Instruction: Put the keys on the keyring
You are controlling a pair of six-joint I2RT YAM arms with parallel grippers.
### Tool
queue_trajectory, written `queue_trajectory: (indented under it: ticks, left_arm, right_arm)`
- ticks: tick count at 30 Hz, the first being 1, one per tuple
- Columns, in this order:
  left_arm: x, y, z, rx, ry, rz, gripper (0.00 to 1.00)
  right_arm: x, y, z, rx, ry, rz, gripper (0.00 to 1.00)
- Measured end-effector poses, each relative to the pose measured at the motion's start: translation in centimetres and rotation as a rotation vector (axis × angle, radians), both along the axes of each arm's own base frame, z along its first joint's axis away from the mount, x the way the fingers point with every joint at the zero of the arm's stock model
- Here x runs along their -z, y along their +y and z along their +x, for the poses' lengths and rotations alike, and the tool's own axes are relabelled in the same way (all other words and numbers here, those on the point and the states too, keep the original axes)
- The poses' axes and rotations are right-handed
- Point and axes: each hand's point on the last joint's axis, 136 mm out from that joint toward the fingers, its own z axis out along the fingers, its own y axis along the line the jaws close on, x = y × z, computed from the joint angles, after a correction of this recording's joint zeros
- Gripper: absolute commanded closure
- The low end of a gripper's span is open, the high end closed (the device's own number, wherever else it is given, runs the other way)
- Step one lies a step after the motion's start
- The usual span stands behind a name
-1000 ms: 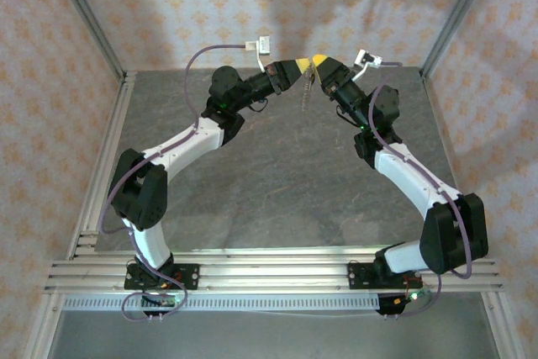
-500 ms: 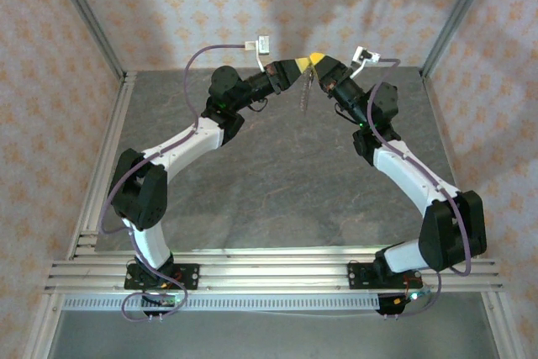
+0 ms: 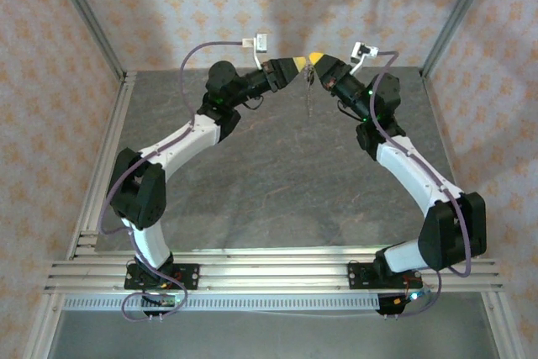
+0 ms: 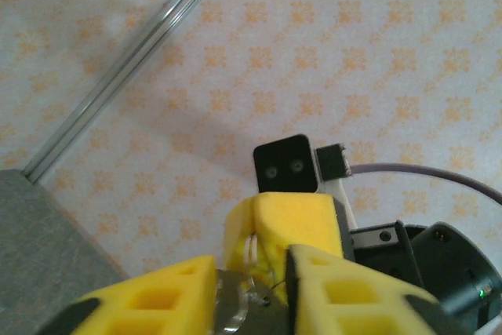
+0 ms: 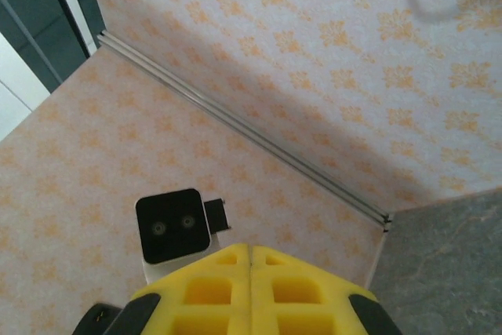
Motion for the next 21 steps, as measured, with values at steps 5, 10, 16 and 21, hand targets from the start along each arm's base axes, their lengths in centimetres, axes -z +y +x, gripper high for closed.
queue_trajectory:
  ticks: [5, 10, 16, 21]
  left_arm:
    - [-1.3, 2.1, 1.0, 0.009, -0.048, 0.086, 0.57]
    - [-3.1, 2.0, -0.1, 0.084, -0.120, 0.168, 0.55]
    - [-4.2, 0.9, -0.6, 0.196, -0.180, 0.230, 0.55]
    - [-2.8, 0.2, 0.0, 0.264, -0.170, 0.286, 0.56]
  right_arm:
    - [-2.5, -1.4, 0.4, -0.044, -0.044, -0.039, 1.00]
    - [-4.3, -1.4, 0.4, -0.130, -0.088, -0.081, 1.00]
    - [-3.6, -0.2, 0.8, -0.249, -0.077, -0.126, 1.00]
    - [-2.0, 0.6, 1.1, -0.315, -0.042, -0.144, 1.00]
